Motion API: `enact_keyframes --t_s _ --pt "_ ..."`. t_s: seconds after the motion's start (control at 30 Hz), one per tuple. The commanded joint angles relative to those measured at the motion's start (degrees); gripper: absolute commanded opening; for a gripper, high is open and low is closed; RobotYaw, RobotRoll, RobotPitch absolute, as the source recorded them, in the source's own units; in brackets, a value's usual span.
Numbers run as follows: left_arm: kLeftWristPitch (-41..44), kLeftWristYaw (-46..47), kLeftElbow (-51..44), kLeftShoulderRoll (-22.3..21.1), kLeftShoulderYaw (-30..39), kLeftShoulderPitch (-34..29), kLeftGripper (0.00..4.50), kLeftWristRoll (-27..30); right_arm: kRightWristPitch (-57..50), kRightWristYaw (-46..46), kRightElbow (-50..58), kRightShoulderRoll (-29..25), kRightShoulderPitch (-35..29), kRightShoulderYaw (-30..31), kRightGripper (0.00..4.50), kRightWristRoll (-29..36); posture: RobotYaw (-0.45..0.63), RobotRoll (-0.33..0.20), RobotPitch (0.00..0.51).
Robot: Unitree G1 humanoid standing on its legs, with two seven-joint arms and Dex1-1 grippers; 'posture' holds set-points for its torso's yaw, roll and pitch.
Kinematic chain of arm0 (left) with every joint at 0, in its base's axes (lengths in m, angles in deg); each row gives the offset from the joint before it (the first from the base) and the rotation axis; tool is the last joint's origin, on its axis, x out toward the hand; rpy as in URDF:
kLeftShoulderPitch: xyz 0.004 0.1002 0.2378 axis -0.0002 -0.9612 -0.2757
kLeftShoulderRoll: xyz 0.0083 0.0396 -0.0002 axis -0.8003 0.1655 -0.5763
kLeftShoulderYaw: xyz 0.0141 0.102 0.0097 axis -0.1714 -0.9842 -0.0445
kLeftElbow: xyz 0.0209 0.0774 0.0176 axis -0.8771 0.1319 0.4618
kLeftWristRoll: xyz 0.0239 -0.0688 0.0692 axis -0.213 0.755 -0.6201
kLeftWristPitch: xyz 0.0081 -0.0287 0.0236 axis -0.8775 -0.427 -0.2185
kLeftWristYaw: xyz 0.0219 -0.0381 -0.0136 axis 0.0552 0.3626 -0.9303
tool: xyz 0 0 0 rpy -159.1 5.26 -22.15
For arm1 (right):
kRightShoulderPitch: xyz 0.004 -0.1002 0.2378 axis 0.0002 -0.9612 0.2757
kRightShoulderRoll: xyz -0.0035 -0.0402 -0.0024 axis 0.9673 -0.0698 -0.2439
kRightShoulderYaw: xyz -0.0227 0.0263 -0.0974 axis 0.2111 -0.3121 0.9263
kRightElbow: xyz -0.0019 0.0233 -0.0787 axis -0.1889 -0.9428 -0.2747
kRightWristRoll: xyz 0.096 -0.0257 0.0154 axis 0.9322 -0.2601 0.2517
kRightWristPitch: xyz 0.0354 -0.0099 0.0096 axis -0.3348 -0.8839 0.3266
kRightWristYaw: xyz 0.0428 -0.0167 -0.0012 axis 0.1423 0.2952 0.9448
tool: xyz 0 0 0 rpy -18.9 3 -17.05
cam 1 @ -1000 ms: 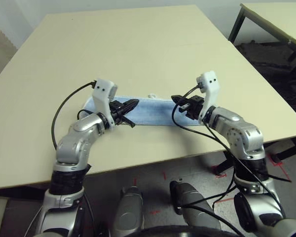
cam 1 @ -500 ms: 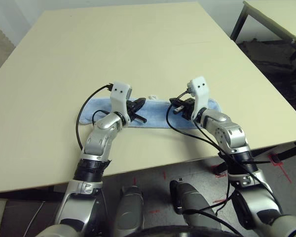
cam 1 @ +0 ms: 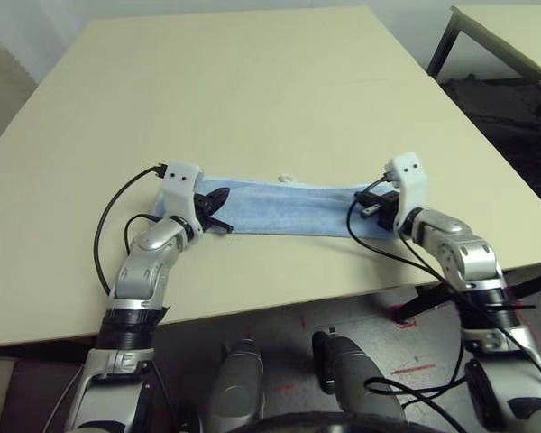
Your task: Fold the towel and set it aside.
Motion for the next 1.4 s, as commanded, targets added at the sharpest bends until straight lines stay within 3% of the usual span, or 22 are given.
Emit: enact_keyframes --t_s 0.03,0.2,0.4,0.43,0.47,0.57,0.7,0.87,0.93,0.97,1.2,1.4 --pt "0.8 -0.7 -0.6 -1.1 0.8 -0.9 0.03 0.7 2.1 0.1 -2.9 -2.0 -0.9 -1.7 0.0 -1.2 0.02 0.0 0.161" --pt "1.4 -1.2 -0.7 -2.9 2.6 -1.6 0.03 1.6 6.0 0.0 -6.2 -2.7 1.0 -2.2 0.0 -1.7 0.01 0.0 0.158" --pt "2.4 -4.0 1.6 -7.9 7.3 -2.3 0.03 4.4 7.6 2.0 -7.0 -2.7 3.9 -2.9 0.0 -0.4 0.02 0.0 0.157" --pt "2.5 -5.7 2.5 -9.5 8.1 -2.2 0.0 5.0 6.5 3.1 -6.3 -2.9 4.2 -3.5 0.17 0.9 0.02 0.0 0.155" --pt "2.5 -6.9 3.2 -10.6 8.6 -2.1 0.0 5.5 5.7 3.9 -5.8 -3.1 4.4 -4.0 0.38 1.7 0.02 0.0 0.155" --pt "-0.1 -16.6 8.1 -18.0 9.5 -1.4 0.62 7.1 1.4 7.6 -4.2 -5.7 6.3 -7.0 1.24 6.1 0.03 0.0 0.154" --pt "-10.7 -32.2 23.7 -26.4 10.1 3.7 2.0 7.8 -6.5 16.0 -3.1 -12.0 7.5 -8.7 2.78 12.3 0.03 0.0 0.153" --pt "-21.9 -52.6 40.4 -30.0 10.3 14.1 3.71 10.7 -19.1 25.3 -4.7 -20.5 6.9 -8.9 4.5 18.7 0.02 0.0 0.155" --pt "-26.6 -58.1 44.9 -31.0 7.8 17.2 4.38 8.1 -26.4 27.1 -6.6 -23.5 6.6 -8.4 4.5 20.6 0.02 0.0 0.154" --pt "-29.3 -60.6 46.5 -31.1 6.5 18.2 4.47 6.8 -29.6 27.3 -7.9 -24.3 6.7 -8.3 4.5 21.1 0.02 0.0 0.155" --pt "-39.5 -65.5 50.4 -30.9 -0.4 22.4 4.47 8.8 -45.8 25.0 -20.5 -24.2 14.5 -12.2 4.5 24.6 0.0 0.0 0.161" --pt "-40.0 -65.5 48.5 -32.4 -6.3 23.1 4.47 13.7 -49.6 23.3 -26.4 -24.1 19.6 -7.1 4.5 21.6 0.02 0.0 0.167"
